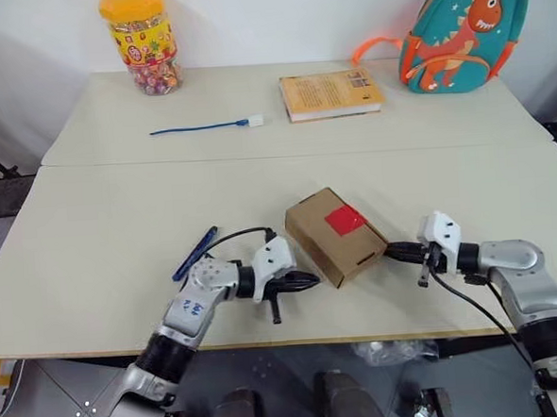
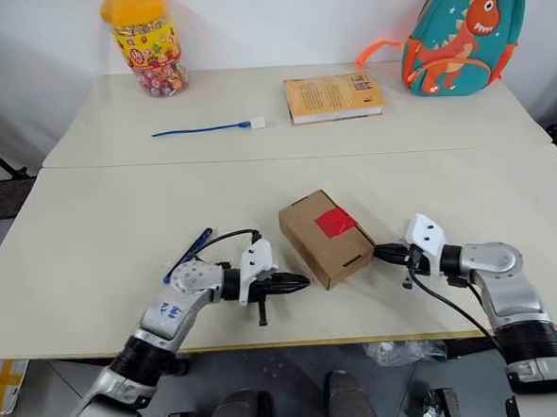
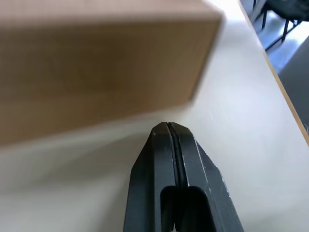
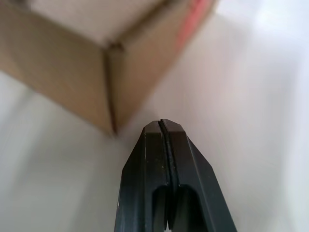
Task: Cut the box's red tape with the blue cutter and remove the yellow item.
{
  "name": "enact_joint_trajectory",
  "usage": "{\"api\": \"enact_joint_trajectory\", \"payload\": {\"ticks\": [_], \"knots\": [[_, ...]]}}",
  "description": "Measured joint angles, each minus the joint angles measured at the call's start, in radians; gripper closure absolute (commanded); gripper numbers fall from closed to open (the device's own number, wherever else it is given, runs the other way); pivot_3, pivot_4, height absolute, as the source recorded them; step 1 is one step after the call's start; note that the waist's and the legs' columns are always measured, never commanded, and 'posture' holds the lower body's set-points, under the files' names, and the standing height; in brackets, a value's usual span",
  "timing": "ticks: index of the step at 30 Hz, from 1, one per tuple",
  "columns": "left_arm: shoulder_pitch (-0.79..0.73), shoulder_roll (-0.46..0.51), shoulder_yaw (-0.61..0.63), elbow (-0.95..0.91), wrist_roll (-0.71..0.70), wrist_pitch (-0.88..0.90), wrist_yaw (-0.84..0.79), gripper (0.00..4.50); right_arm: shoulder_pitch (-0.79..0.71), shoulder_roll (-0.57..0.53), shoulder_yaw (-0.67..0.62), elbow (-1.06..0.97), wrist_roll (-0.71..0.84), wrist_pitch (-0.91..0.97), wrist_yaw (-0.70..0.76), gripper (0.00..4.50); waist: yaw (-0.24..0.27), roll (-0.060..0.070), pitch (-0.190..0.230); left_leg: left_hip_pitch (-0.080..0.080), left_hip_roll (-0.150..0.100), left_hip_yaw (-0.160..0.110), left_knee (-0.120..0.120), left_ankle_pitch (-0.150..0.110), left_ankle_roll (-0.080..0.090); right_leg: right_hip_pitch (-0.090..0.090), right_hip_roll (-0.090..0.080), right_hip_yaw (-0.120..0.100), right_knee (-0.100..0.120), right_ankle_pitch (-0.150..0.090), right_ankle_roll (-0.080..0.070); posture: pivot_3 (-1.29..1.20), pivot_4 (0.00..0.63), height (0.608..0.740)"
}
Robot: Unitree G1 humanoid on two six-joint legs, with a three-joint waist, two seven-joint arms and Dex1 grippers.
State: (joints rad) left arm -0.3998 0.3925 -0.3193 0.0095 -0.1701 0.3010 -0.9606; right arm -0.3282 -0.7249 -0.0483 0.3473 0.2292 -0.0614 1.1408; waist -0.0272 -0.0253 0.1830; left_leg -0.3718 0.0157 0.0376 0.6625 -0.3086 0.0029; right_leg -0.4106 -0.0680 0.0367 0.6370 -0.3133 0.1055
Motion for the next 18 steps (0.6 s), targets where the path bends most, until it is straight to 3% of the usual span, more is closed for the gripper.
{"api": "enact_joint_trajectory", "payload": {"ticks": [2,6,9,13,14,18], "knots": [[0.068,0.054,0.062,-0.081,-0.045,0.042,-0.003,3.75,0.046,-0.013,-0.06,-0.035,0.066,0.023,0.024,3.99,-0.001,0.0,0.0,0.0,0.001,0.0,0.0,-0.001,0.001,0.0,0.0,0.001,0.0,0.0,0.0,0.0,0.15,0.74],[0.187,0.16,0.256,-0.222,-0.168,0.118,-0.001,2.42,0.138,-0.044,-0.18,-0.161,0.209,0.097,0.066,2.57,0.0,0.001,0.001,0.001,0.001,-0.001,-0.001,-0.001,0.001,0.001,-0.004,0.002,-0.001,0.0,0.0,0.0,0.15,0.74],[0.338,0.233,0.495,-0.325,-0.298,0.123,-0.024,1.49,0.249,-0.044,-0.243,-0.398,0.351,0.202,0.048,1.53,-0.005,0.001,0.001,0.002,0.002,-0.002,-0.002,-0.004,-0.001,0.002,-0.005,0.0,-0.002,-0.001,-0.002,0.0,0.15,0.74],[0.537,0.343,0.864,-0.236,-0.315,0.08,-0.025,0.35,0.38,-0.022,-0.272,-0.704,0.474,0.261,0.021,0.23,-0.008,0.002,0.001,0.005,0.003,-0.002,-0.008,-0.004,-0.002,0.002,-0.005,-0.003,-0.003,-0.003,-0.005,0.0,0.15,0.74],[0.575,0.352,0.935,-0.18,-0.314,0.056,-0.024,0.03,0.388,-0.004,-0.261,-0.764,0.487,0.259,0.012,0.0,-0.004,0.002,0.001,0.005,0.002,-0.002,-0.007,-0.004,-0.001,0.002,-0.006,-0.003,-0.004,-0.003,-0.005,0.0,0.15,0.74],[0.709,0.377,1.087,0.015,-0.28,-0.04,-0.039,0.01,0.402,0.024,-0.214,-0.832,0.483,0.257,-0.008,0.0,0.0,-0.002,-0.001,0.004,0.0,-0.002,-0.009,-0.004,-0.001,0.002,-0.011,-0.005,-0.01,-0.002,-0.004,0.0,0.15,0.74]]}}
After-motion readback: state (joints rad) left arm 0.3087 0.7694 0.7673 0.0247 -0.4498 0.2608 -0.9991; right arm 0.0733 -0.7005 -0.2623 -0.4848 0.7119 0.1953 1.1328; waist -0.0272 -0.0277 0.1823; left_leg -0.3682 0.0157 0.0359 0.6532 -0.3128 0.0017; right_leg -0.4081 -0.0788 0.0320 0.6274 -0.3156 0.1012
